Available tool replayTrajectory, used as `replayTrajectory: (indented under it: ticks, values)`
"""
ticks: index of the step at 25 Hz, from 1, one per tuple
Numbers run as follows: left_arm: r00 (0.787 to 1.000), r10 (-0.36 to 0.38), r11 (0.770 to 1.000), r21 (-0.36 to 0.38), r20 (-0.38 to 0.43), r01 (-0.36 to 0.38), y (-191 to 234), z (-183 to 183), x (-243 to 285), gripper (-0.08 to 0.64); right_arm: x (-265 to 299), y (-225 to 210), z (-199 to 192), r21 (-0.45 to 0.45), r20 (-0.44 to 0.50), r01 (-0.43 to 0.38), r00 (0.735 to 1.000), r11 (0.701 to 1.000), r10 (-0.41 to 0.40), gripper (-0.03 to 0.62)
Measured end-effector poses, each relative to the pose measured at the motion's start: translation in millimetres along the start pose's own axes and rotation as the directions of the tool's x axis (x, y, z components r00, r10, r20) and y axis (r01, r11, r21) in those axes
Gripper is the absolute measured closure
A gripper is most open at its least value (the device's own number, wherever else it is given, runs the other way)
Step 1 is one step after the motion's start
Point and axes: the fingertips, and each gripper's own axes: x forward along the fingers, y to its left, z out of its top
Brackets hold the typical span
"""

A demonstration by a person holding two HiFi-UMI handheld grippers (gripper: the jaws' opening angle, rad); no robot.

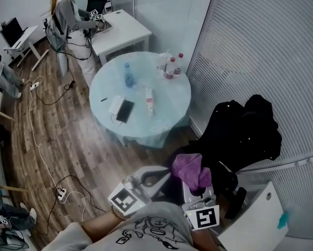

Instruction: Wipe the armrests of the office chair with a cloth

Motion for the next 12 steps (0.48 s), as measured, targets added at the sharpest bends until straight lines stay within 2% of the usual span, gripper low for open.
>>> replayTrajectory:
  ticks: [5, 12]
  values:
    - [1.0, 0.013, 1.0, -0.015, -0.018, -0.014, 0.9, -6.3, 6.6, 0.56, 2.6, -5.3, -2.0, 0.011, 0.003, -0.019, 1.0, 1.0, 0.019, 0.563]
    - [0.997, 0.054, 0.996, -0.063, -0.058, -0.058, 8.2, -34.6, 9.0, 0.56, 6.0, -10.7, -29.5, 0.049, -0.058, -0.047, 0.997, 0.998, 0.049, 0.563]
